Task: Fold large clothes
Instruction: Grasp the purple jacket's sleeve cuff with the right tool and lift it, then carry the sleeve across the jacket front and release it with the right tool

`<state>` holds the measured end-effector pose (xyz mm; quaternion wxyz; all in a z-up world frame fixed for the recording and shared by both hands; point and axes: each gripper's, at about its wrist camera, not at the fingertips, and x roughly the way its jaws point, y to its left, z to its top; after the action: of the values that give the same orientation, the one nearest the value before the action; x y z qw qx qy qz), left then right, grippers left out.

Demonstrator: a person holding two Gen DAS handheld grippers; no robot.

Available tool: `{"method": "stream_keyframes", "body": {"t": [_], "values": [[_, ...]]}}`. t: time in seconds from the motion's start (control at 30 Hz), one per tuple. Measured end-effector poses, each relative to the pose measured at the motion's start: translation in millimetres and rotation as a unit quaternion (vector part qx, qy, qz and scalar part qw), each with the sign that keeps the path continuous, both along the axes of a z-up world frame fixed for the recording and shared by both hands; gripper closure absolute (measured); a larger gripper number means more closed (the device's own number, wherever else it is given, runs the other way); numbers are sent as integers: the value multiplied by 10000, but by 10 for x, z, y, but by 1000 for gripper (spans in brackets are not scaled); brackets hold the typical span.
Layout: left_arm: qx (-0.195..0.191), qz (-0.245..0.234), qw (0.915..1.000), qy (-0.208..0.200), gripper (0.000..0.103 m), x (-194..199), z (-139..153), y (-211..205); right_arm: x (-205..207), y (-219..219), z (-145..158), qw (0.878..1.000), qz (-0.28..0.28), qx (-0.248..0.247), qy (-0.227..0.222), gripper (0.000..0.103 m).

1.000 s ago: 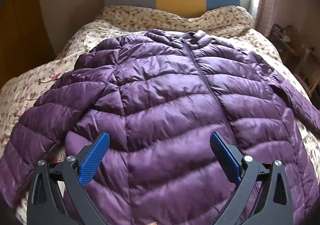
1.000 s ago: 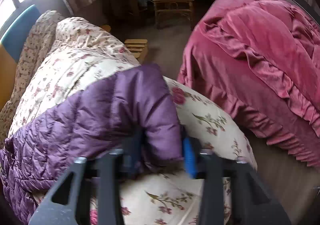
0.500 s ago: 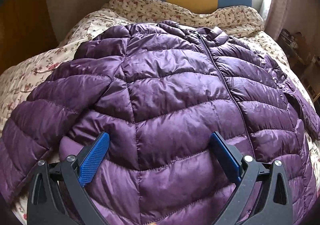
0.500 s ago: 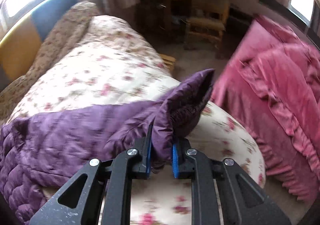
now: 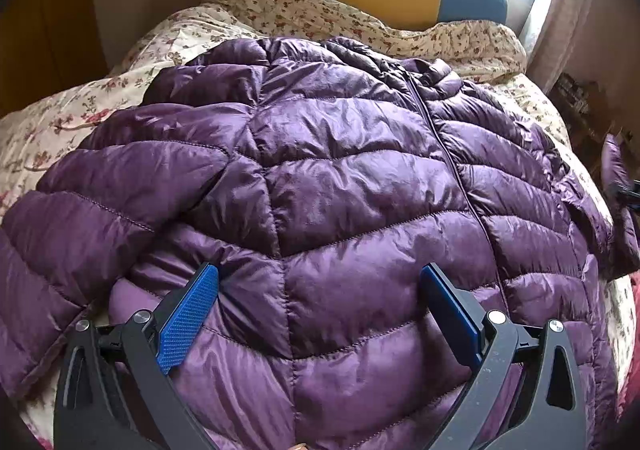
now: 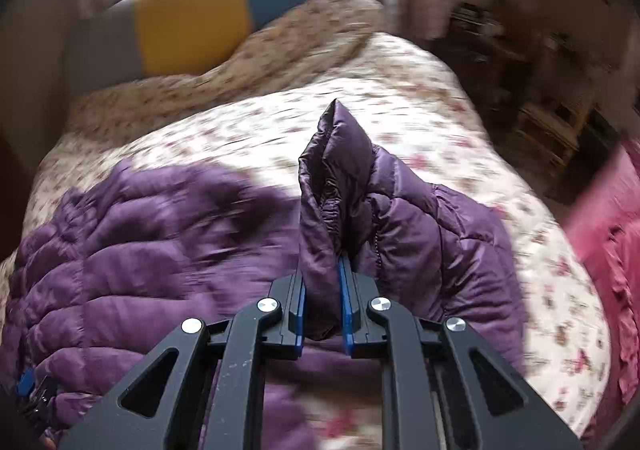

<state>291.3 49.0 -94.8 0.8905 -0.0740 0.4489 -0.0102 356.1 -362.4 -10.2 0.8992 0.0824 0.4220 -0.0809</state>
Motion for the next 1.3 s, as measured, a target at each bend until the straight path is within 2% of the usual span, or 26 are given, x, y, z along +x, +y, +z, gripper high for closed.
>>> {"method": "stream_keyframes", "body": {"t": [0.17,0.37,0.6,0.73,0.8,1.0,1.1,1.13,1.17,1.3], "values": [[-175,38,9998,-64,3,-20,15,99,208,618,-74,9978,661,85,7,90],[-371,207,9990,-121,3,-40,45,255,246,1204,-148,9909,1333,164,41,90],[-501,334,9981,-156,15,-46,75,398,189,1697,-250,9778,2076,235,160,91],[-618,398,9972,-166,16,-52,74,484,169,1945,-345,9692,2437,251,258,91],[-670,410,9968,-158,20,-59,65,525,153,2064,-398,9649,2592,280,299,91],[-751,409,9962,-160,20,-75,69,557,21,2352,-515,9515,3034,283,432,90],[-796,407,9959,-149,20,-95,77,560,-31,2376,-520,9506,3065,249,427,84],[-805,400,9958,-141,20,-99,79,561,-48,2373,-514,9508,3056,268,425,78],[-813,392,9958,-136,20,-94,79,573,-69,2368,-502,9510,3052,273,411,67],[-886,377,9953,-136,20,-118,119,564,-155,2348,-458,9521,3032,183,351,61]]}}
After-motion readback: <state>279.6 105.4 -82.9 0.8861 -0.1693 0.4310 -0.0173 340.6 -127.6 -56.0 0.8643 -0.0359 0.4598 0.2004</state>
